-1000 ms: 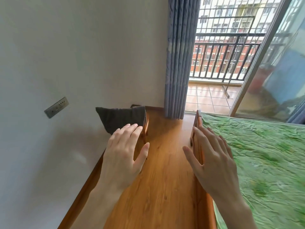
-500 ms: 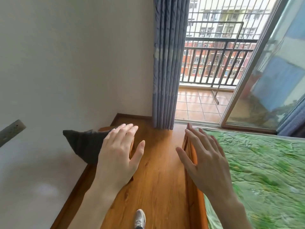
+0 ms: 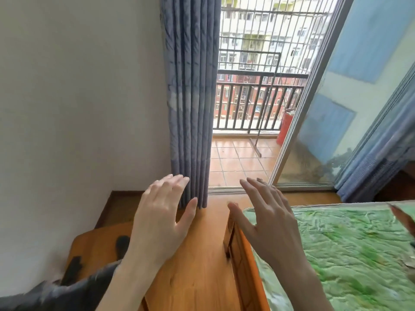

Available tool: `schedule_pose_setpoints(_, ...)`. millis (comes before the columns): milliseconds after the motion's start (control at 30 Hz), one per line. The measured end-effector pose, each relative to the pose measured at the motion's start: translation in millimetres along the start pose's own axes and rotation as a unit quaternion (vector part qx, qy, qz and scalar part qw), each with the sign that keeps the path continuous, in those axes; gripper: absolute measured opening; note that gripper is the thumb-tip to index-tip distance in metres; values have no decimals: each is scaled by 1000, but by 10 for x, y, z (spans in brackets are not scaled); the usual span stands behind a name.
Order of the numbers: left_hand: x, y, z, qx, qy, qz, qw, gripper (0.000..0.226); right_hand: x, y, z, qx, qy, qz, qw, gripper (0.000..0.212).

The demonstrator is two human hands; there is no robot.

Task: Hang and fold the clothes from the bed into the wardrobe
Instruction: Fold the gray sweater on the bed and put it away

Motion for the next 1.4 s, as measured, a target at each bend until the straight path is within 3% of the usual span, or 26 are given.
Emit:
schedule_pose_setpoints(467, -215, 1945, 2012, -63, 94, -50, 992, 57, 1258, 1221, 1704, 1, 90, -30, 995, 61)
schedule_pose_setpoints(833, -334, 3362, 3888, -53, 92, -73, 992, 52, 2663, 1999, 3254, 50, 194, 54, 978, 64)
schedule_pose_setpoints(1167, -473, 4455, 5025, -54, 107, -102, 988, 50, 3405, 2626, 4289, 26, 218, 35, 975, 69)
schedule_pose_setpoints(1400, -566, 5586, 6016, -110, 146, -149, 972, 51, 4027, 3156, 5046, 30, 271, -13, 962, 64)
Point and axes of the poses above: each hand's wrist, its own z-axis towards the middle knuckle, its own y-axis out of the palm, x = y × z, the point moved 7 cm from there along z, towards the middle knuckle, and after that the axes turned 5 degrees about -z, right-handed, at the moved point
